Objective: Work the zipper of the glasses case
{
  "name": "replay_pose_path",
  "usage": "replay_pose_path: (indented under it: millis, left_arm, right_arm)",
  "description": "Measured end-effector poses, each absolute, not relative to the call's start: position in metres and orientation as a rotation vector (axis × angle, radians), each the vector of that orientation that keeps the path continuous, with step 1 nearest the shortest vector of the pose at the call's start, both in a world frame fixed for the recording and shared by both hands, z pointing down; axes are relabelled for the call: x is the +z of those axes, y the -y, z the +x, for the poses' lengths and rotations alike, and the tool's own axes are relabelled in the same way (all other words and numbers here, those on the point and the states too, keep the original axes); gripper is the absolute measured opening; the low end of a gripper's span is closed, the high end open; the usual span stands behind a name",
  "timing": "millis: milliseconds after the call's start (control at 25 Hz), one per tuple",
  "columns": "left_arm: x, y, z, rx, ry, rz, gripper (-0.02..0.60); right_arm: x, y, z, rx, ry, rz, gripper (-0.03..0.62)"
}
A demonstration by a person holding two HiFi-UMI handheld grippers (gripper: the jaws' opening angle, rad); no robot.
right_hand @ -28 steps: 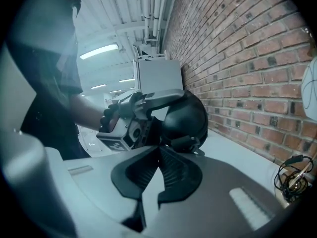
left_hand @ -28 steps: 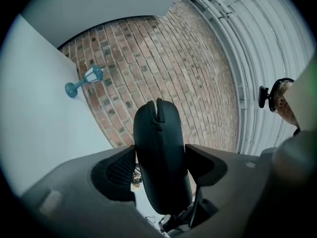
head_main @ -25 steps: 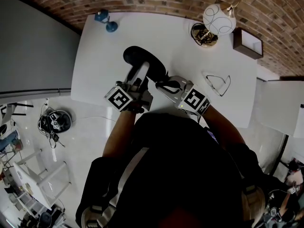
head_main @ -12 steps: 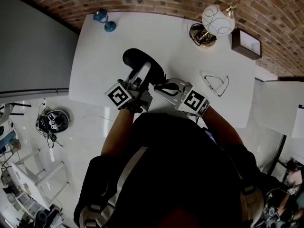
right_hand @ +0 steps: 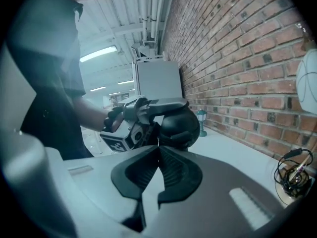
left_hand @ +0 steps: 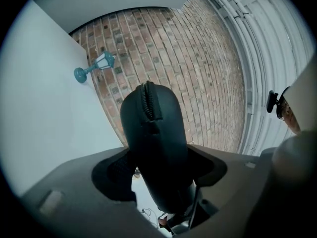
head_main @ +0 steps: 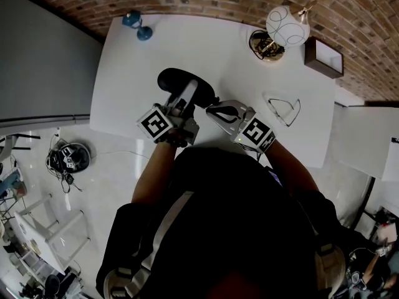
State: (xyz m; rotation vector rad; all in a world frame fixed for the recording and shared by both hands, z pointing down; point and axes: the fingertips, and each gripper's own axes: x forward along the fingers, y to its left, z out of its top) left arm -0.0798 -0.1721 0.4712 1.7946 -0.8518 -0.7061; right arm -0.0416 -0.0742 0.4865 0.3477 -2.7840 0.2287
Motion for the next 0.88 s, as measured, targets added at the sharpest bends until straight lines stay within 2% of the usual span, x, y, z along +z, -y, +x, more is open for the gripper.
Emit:
replay_pose_path:
  millis: [400,640,720,800,880]
  left_arm:
    - [0.474,0.168,-0.088,-0.708,0.860,1.739,0.272]
    - [0.467,0.171,-0.091,-0.783,0.864,1.706,0.272]
    - [0.463,0.172,-0.091,-0.792,0.867,1.709,0.272]
    - [0.458,0.173,-0.090,-0.804,0.869,1.711,0.273]
    - [0.454,0.174,-0.091,-0.818,0.871,1.710,0.273]
  right_arm:
    - [0.487,0.100,-0.016,0.387,2.778,0.550,0.002]
    - [0.494,0.090,-0.025,0.252,2.759,0.510,0.005]
    - [0.493,0.091,-0.031,0.259,2.760,0.525,0.036]
    - [0.495,0.093,-0.034,0.272,2.750,0.534,0.104]
    - [0.498,0.093,-0.036,0.291,2.740,0.532,0.106]
